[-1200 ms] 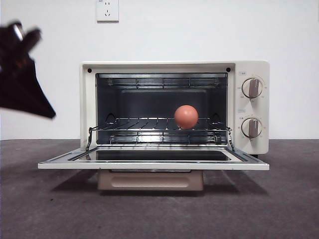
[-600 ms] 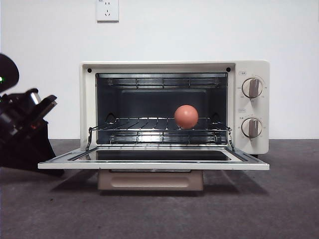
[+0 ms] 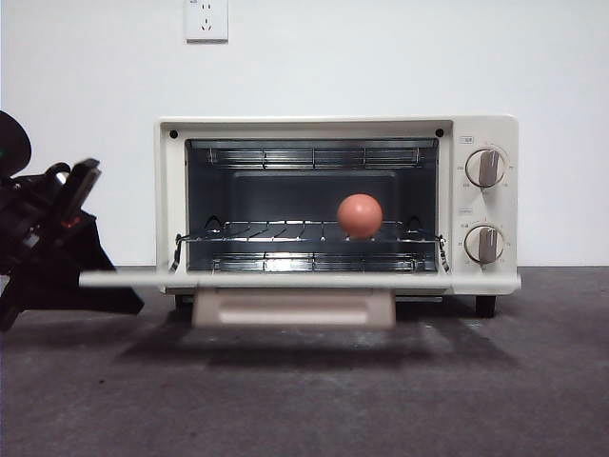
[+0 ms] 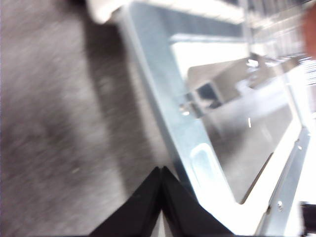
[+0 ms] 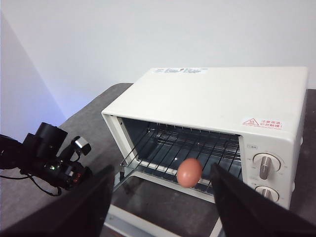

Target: Eggoven

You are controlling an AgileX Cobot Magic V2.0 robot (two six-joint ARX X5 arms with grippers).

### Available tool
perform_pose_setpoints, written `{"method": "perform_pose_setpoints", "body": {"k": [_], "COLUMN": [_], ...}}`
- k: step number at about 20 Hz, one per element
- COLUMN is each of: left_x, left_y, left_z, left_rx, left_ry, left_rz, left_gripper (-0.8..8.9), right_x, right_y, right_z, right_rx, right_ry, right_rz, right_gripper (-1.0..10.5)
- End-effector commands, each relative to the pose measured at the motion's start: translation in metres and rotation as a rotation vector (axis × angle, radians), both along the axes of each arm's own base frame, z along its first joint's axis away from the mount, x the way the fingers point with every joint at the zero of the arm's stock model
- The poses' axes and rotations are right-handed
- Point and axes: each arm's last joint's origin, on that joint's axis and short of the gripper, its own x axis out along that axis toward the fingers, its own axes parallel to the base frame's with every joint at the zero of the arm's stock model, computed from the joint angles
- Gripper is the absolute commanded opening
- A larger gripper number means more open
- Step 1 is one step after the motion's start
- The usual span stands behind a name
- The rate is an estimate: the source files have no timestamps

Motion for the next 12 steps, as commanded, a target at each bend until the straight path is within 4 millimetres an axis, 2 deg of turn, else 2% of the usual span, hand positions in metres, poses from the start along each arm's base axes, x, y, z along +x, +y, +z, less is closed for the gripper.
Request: {"method": "perform_pose_setpoints", "body": {"k": [1, 12], "left_x": [0.007, 0.035], "left_y": [-0.004, 0.003], "left_z": [0.007, 0.045], "left_rx": [-0.138, -0.297], "left_ry": [-0.036, -0.236], "left_rz": [-0.063, 0.079], "left_gripper": [0.04, 0.04], "right_x": [-0.001, -0.001], "right_y": [0.000, 0.000], "right_z": [0.005, 0.005], "right_rx": [0.005, 0.005], "right_ry": [-0.022, -0.020], "right_rz": [0.005, 0.008], "right_gripper": [3.2, 3.2]}}
